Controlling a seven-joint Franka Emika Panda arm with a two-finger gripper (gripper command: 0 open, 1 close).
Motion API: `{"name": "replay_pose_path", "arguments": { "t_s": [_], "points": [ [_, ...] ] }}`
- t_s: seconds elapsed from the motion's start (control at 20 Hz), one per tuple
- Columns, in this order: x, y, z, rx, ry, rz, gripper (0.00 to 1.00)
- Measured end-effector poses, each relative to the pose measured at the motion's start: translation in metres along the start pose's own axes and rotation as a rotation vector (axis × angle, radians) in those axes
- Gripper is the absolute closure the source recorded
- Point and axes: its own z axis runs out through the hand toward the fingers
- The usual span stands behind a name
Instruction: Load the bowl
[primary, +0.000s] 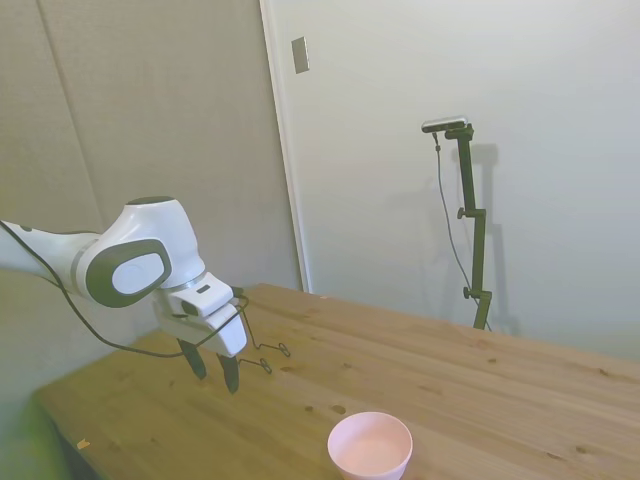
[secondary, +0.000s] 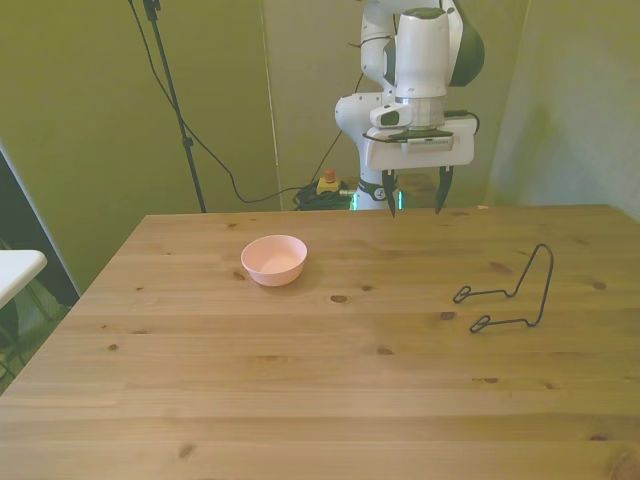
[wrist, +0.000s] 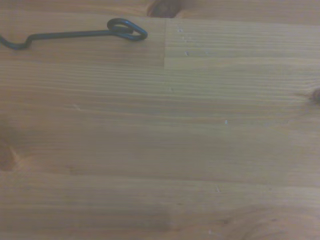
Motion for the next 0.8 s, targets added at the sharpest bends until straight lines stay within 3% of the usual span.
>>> {"name": "replay_pose_path", "arguments": {
  "t_s": [0.25,0.55,0.8],
  "points": [
    [0.006,0.008,-0.002,-0.026,-0.002,0.019,0.0],
    [0.052,0.038,-0.026,-0.059,0.082,0.07,0.0],
    [0.096,0.063,-0.019,-0.078,0.101,0.142,0.0]
  ]
}}
